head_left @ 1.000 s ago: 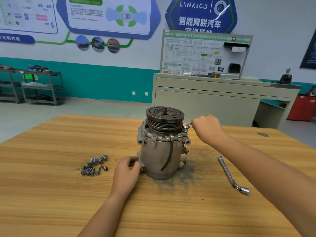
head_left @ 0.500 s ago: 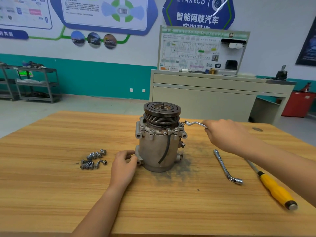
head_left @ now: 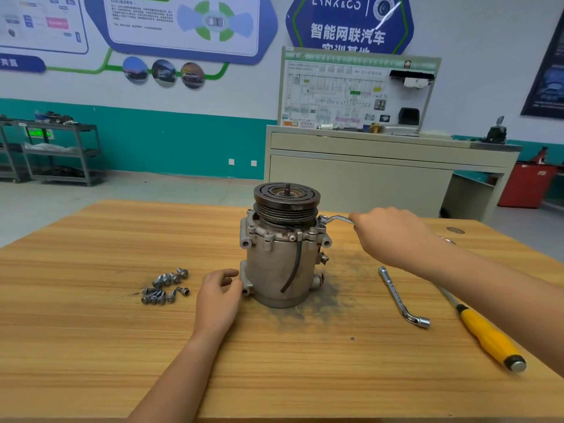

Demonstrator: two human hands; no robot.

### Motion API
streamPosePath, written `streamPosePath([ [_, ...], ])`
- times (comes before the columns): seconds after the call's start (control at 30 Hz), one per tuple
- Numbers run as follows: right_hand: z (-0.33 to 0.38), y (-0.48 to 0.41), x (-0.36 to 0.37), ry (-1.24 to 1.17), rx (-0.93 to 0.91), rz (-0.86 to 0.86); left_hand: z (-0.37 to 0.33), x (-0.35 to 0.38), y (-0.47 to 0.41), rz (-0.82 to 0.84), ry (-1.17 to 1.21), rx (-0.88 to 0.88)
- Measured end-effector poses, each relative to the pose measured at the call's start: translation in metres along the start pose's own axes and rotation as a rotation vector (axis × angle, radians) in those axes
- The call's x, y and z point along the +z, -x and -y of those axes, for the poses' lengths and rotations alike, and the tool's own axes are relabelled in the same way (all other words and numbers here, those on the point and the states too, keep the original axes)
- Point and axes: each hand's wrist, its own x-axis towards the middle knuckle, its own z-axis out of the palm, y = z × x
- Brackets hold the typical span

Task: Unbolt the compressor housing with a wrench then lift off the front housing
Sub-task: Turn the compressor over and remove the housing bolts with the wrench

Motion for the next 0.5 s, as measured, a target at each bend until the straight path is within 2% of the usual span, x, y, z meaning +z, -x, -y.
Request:
streamPosePath([
  [0.13, 0.012, 0.001, -0.014, 0.191, -0.065, 0.0, 0.0, 0.003, 0.002, 0.041, -0.02, 0.031],
  [0.37, 0.01, 0.009, -0.007, 0.149, -0.077, 0.025, -0.002, 0.001, 0.002, 0.041, -0.016, 0.029],
  [0.5, 0.001, -0.01, -0.014, 0.35, -0.087, 0.089, -0.002, 0.0, 0.003, 0.022, 0.009, 0.015],
])
